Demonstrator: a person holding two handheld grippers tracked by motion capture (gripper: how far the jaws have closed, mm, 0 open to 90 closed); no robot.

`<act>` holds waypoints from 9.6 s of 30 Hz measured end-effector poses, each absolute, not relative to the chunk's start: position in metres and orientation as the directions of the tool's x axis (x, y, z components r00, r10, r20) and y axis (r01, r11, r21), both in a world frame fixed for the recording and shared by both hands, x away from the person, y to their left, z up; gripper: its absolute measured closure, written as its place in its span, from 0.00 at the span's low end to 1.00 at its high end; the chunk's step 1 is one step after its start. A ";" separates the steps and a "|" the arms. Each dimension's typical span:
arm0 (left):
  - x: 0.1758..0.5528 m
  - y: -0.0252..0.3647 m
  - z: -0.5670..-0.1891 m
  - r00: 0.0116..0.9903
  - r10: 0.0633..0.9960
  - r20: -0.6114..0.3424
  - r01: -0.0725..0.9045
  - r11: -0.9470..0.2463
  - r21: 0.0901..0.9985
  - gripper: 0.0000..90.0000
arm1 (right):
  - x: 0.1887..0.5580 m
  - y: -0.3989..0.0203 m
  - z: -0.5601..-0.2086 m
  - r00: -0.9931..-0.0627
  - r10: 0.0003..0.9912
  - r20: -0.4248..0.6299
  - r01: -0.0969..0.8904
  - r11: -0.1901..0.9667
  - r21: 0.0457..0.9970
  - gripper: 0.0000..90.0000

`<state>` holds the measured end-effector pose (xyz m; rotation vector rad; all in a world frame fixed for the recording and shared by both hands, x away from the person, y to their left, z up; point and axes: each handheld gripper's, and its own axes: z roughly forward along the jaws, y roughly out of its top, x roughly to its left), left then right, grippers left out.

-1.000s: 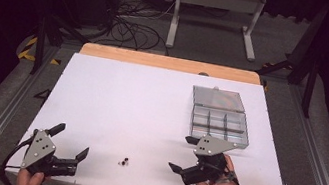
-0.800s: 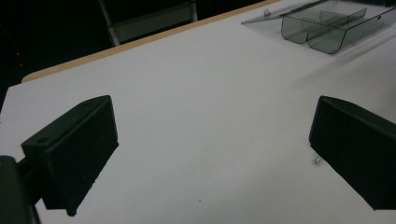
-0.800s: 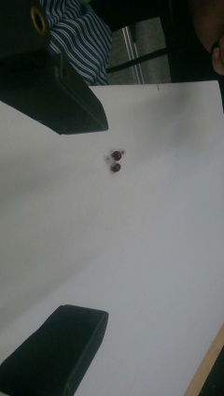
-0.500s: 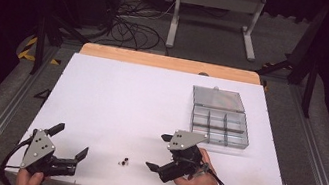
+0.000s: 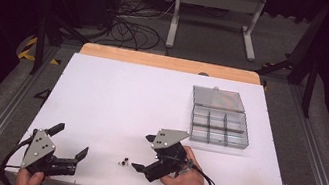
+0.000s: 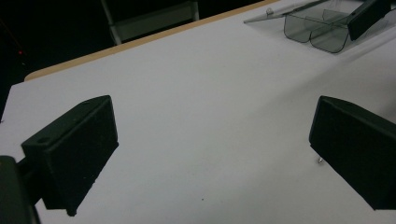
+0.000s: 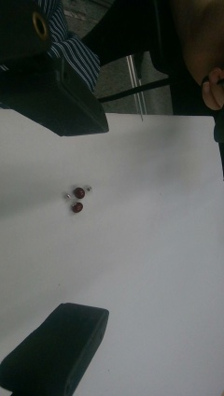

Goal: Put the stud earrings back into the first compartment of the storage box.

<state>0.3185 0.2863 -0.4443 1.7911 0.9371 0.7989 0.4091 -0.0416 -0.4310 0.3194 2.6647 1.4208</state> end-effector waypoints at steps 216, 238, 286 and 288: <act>0.321 0.293 -0.446 0.487 0.869 0.082 0.279 -0.244 0.929 0.02 | 0.434 -0.060 -0.398 -0.923 0.384 -0.034 0.210 0.575 0.791 0.19; 0.321 0.293 -0.446 0.493 0.865 0.088 0.276 -0.252 0.928 0.02 | 0.407 -0.029 -0.438 -0.971 0.239 0.018 0.163 0.606 0.778 0.25; 0.321 0.293 -0.445 0.492 0.866 0.088 0.275 -0.250 0.928 0.02 | 0.417 0.004 -0.482 -0.971 0.240 -0.021 0.163 0.717 0.677 0.91; 0.321 0.293 -0.445 0.492 0.866 0.088 0.275 -0.251 0.928 0.02 | 0.417 0.002 -0.479 -0.971 0.239 -0.024 0.159 0.713 0.682 0.91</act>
